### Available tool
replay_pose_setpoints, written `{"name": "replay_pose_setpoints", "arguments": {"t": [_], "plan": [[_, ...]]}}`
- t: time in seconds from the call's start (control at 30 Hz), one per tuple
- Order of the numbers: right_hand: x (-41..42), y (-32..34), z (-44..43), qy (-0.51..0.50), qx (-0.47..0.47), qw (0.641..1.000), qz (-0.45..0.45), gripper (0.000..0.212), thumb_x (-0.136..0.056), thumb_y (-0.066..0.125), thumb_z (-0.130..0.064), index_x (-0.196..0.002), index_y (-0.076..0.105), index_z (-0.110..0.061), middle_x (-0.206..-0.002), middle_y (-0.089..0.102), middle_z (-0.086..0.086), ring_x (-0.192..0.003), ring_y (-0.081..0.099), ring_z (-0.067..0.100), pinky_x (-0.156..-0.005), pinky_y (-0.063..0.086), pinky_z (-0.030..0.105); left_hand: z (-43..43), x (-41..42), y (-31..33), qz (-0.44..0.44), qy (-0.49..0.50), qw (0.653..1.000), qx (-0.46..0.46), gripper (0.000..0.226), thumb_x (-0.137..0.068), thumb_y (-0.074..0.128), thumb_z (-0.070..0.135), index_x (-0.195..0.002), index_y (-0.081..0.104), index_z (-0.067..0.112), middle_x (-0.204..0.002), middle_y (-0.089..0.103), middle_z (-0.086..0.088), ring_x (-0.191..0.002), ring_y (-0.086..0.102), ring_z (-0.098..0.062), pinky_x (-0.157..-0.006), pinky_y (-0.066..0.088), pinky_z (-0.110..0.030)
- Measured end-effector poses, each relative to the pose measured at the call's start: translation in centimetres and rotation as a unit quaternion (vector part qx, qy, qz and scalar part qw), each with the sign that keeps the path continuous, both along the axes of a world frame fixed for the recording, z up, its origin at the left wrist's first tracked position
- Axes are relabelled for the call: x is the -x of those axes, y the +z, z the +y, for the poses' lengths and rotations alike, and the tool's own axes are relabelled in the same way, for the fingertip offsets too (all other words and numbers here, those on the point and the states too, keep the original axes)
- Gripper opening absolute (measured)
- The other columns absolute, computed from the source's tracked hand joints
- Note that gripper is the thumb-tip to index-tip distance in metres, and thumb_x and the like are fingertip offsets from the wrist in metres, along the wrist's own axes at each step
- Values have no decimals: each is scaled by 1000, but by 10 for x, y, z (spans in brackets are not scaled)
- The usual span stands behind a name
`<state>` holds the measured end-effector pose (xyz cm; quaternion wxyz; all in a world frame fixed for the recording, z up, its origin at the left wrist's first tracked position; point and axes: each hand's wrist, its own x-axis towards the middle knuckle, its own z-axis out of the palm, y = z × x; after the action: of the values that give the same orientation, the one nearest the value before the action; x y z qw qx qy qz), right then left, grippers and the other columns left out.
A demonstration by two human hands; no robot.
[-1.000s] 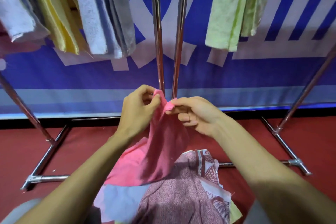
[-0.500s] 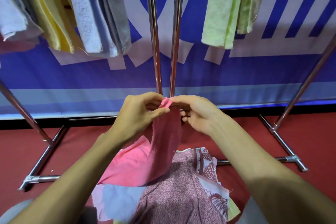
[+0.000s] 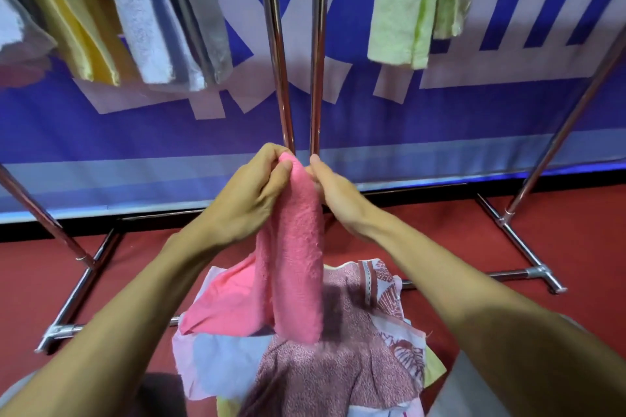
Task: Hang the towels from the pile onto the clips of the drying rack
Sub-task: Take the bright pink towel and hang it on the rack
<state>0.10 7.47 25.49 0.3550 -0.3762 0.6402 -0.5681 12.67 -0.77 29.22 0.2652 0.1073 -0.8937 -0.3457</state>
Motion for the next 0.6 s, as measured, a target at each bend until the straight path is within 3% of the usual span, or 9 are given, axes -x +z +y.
{"name": "replay_pose_setpoints", "arguments": {"t": [0.07, 0.13, 0.2, 0.27, 0.33, 0.43, 0.53, 0.6], "plan": [[-4, -4, 1, 39, -13, 997, -63, 66, -99, 22, -55, -78, 71, -16, -84, 69, 7, -77, 62, 16, -82, 49, 36, -4, -4, 2, 2, 20, 1000, 17, 19, -102, 34, 26, -96, 46, 12, -72, 45, 11, -63, 46, 3, -63, 36, -19], [-5, -6, 4, 80, -34, 992, -92, 78, -97, 17, -60, -62, 72, -17, -70, 69, 1, -64, 63, 13, -71, 49, 31, -10, -7, 2, 8, 43, 998, 40, 20, -102, 34, 28, -95, 45, 13, -71, 46, 12, -63, 47, 5, -62, 36, -22], [-5, -8, 3, 131, -50, 986, -88, 84, -87, 21, -75, -81, 74, -10, -91, 72, 13, -85, 68, 27, -84, 51, 36, -12, -7, 1, 11, 75, 996, 49, 19, -102, 34, 30, -94, 44, 15, -72, 47, 12, -65, 48, 7, -62, 34, -24], [-3, -10, 4, 143, -67, 987, -10, 93, -70, 44, -84, -104, 67, -1, -111, 68, 19, -103, 65, 33, -95, 48, 45, -15, -5, -1, 16, 106, 994, 35, 19, -102, 36, 30, -94, 43, 14, -73, 47, 12, -65, 48, 5, -62, 32, -25], [2, -9, 8, 147, -67, 978, 131, 72, -75, 64, -63, -102, 65, 4, -97, 69, 9, -88, 63, 18, -89, 50, 46, -20, -3, -3, 30, 126, 992, 8, 18, -101, 40, 29, -94, 43, 13, -74, 47, 12, -65, 46, 1, -63, 33, -25], [13, -3, 17, 151, -62, 950, 265, 29, -88, 67, -29, -80, 62, -1, -73, 54, -2, -68, 46, 4, -68, 42, 33, -27, -5, 1, 19, 111, 994, 1, 21, -94, 56, 28, -94, 41, 13, -75, 51, 12, -65, 48, 1, -61, 37, -17], [28, 5, 25, 106, -75, 933, 337, 25, -89, 66, -26, -67, 57, -19, -63, 46, -9, -56, 37, 0, -59, 33, 20, -31, -11, 3, -35, 99, 992, 62, 30, -87, 66, 26, -91, 39, 12, -67, 51, 9, -59, 49, 5, -56, 37, -10], [38, 8, 30, 76, -98, 916, 382, 19, -88, 67, -25, -70, 60, -22, -64, 53, -7, -60, 41, 1, -59, 34, 18, -33, -12, 0, -53, 108, 990, 79, 31, -85, 69, 29, -87, 42, 13, -63, 50, 3, -56, 45, -5, -53, 37, -13]]}}
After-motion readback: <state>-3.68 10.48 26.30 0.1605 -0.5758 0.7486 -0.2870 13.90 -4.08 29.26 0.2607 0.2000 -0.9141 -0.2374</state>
